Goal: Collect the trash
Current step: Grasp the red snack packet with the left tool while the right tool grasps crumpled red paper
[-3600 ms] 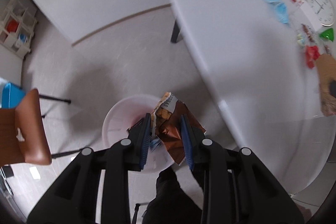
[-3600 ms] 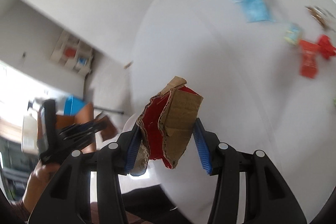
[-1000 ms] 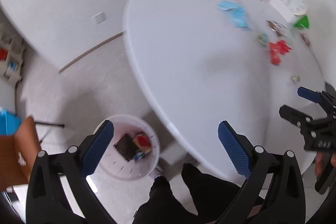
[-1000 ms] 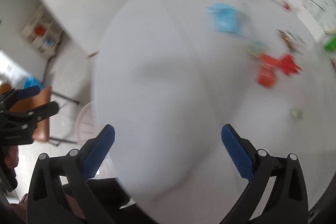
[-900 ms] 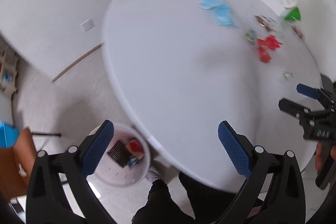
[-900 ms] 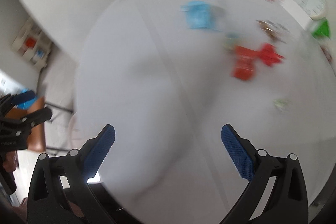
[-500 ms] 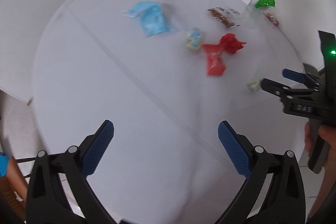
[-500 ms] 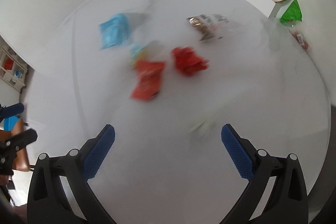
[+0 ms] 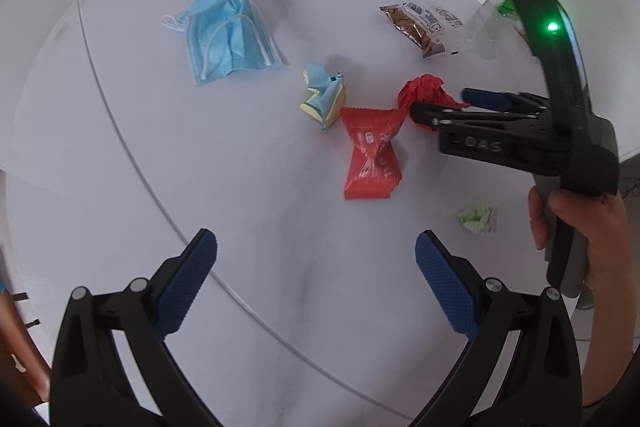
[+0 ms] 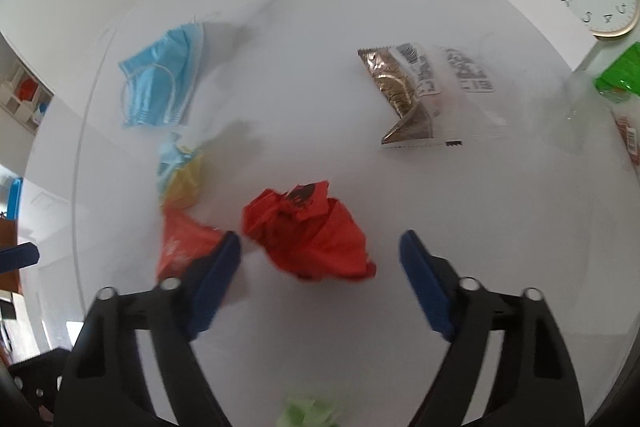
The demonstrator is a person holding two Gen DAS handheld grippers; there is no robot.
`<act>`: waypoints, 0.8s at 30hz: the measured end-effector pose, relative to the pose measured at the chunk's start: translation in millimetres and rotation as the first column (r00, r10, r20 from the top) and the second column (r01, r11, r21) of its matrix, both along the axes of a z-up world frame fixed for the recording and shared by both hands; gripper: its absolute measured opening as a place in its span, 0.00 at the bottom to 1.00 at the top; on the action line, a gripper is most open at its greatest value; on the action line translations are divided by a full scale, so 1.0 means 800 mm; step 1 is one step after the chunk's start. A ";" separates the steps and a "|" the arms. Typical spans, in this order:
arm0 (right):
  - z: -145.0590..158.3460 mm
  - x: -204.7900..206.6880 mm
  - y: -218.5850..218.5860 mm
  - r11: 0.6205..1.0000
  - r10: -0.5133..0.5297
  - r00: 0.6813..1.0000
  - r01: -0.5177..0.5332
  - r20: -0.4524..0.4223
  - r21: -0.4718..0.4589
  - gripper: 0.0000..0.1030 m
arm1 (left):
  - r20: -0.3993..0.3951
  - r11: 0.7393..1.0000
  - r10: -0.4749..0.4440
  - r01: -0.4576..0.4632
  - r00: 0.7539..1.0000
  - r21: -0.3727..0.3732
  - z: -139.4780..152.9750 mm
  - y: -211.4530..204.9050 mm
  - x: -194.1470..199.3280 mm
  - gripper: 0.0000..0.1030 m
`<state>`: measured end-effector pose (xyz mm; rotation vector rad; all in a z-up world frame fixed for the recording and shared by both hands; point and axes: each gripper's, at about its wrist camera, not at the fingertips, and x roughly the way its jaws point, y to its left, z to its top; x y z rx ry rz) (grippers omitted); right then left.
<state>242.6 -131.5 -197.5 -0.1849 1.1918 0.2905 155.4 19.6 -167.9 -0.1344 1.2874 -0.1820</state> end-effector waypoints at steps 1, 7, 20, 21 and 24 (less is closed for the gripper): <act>-0.003 0.002 0.000 1.000 0.006 1.000 -0.006 -0.008 -0.002 0.55 | -0.004 1.000 0.002 -0.002 1.000 -0.001 -0.002 0.000 0.002 0.92; 0.010 -0.004 -0.023 0.997 -0.038 0.999 0.038 0.003 0.061 0.43 | -0.039 1.000 -0.001 0.001 0.999 -0.007 -0.024 -0.026 0.027 0.92; 0.064 -0.055 -0.083 0.990 -0.128 0.991 0.126 0.036 0.063 0.43 | -0.099 0.999 0.018 -0.022 0.995 -0.040 -0.060 -0.080 0.085 0.33; 0.065 -0.057 -0.085 0.989 -0.133 0.990 0.130 0.036 0.064 0.43 | -0.102 0.998 0.009 -0.015 0.995 -0.053 -0.059 -0.081 0.085 0.30; 0.067 -0.063 -0.083 0.989 -0.138 0.990 0.136 0.036 0.061 0.43 | -0.079 0.998 -0.001 -0.004 0.997 -0.056 -0.054 -0.079 0.079 0.27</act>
